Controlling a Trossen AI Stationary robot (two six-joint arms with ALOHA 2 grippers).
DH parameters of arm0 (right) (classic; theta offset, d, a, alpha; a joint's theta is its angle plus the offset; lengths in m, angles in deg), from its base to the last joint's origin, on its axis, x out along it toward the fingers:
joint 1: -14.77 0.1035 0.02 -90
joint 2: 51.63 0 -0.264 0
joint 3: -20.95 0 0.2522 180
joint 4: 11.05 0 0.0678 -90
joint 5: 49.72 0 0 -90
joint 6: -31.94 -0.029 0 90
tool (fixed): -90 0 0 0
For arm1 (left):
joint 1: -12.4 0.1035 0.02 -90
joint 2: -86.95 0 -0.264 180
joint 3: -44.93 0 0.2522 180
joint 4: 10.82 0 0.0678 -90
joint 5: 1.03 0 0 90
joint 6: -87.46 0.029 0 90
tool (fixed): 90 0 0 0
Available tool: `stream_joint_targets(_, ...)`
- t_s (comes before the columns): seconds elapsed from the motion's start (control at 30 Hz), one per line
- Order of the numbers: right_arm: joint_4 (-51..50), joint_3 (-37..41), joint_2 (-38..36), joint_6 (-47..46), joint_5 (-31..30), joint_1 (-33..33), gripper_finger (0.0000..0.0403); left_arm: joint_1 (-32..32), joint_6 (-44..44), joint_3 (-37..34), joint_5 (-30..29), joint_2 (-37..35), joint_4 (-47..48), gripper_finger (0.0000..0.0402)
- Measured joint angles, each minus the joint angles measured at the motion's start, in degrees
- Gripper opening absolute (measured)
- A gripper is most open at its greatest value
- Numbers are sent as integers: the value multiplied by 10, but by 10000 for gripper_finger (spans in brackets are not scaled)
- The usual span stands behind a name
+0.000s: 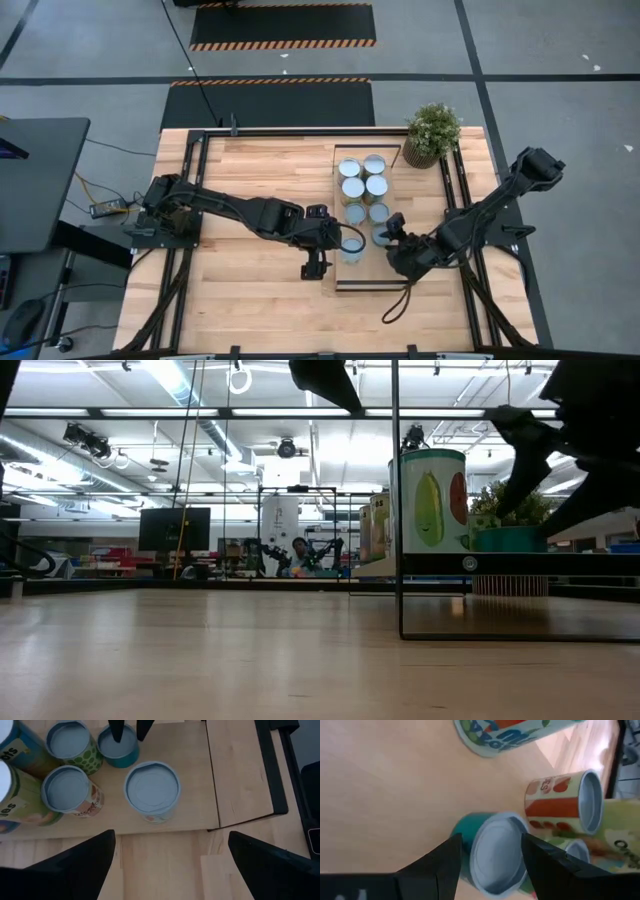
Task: Pick and place cans onto a shelf
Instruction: Put the canned tuna can on the shelf, then adjust the canned mix vegetable on the shelf
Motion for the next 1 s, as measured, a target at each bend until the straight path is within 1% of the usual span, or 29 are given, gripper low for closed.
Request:
stream_joint_targets(0.07, 17, 0, 11, 15, -12, -8, 210, 0, 0, 0, 0, 0, 0, 393)
stream_joint_targets(0.17, 37, 0, 20, 23, -13, -21, 210, 0, 0, 0, 0, 0, 0, 393)
stream_joint_targets(0.3, 42, 0, 11, 21, -13, -21, 210, -3, 0, 0, 0, 0, 2, 393)
stream_joint_targets(0.43, 43, 0, -25, 21, -12, -11, 210, -4, 0, 0, 1, 0, 4, 393)
stream_joint_targets(0.57, 42, 0, -69, 20, -11, 6, 210, -8, -8, 0, 28, 0, 8, 393)
stream_joint_targets(0.73, 37, 0, -120, 7, -15, 28, 210, -29, -47, 0, 30, 0, 47, 393)
stream_joint_targets(0.8, 31, 0, -138, -7, -25, 34, 210, -42, -63, -12, 30, 0, 38, 393)
stream_joint_targets(0.87, 23, 0, -153, -19, -28, 40, 210, -56, -74, -35, 21, 0, 17, 393)
stream_joint_targets(0.93, 26, 0, -168, -29, -28, 45, 210, -69, -76, -63, -3, 1, -23, 393)
stream_joint_targets(1.0, 26, 0, -181, -39, -29, 51, 210, -79, -76, -96, -56, 2, -58, 393)
